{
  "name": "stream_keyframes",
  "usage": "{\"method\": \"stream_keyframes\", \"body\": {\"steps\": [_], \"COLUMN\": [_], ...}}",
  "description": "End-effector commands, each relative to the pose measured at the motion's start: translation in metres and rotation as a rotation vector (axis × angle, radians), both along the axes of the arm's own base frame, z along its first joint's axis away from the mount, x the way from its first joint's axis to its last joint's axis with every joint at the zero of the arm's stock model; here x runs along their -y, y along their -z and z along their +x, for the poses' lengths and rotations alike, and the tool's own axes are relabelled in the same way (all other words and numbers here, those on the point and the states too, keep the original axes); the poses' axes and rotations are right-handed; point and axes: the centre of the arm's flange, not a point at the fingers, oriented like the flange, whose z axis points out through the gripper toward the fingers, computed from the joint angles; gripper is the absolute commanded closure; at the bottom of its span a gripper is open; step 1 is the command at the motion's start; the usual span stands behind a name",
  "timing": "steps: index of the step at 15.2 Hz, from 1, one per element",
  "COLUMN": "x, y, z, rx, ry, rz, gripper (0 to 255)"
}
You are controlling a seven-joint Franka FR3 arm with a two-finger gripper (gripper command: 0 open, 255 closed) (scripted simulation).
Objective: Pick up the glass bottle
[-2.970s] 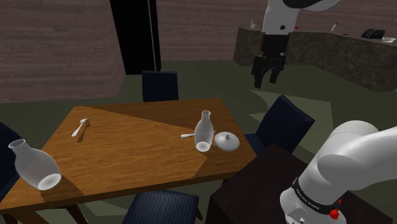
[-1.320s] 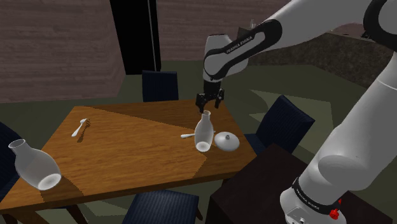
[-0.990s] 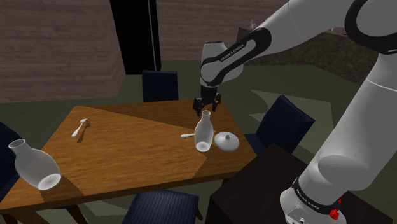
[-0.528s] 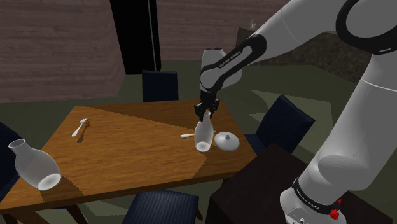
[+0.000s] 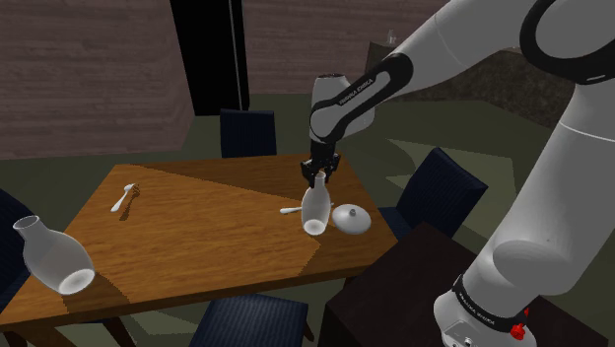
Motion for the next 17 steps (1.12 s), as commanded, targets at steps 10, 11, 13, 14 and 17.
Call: {"method": "stream_keyframes", "body": {"steps": [10,11,13,14,17], "x": [0.000,0.000,0.000,0.000,0.000], "y": [-0.051,-0.057,-0.067,-0.073,-0.079], "z": [0.000,0.000,0.000,0.000,0.000], "rx": [-0.003,-0.003,-0.003,-0.003,-0.003], "ry": [0.000,0.000,0.000,0.000,0.000], "rz": [0.000,0.000,0.000,0.000,0.000], "gripper": [255,255,255,255,255]}}
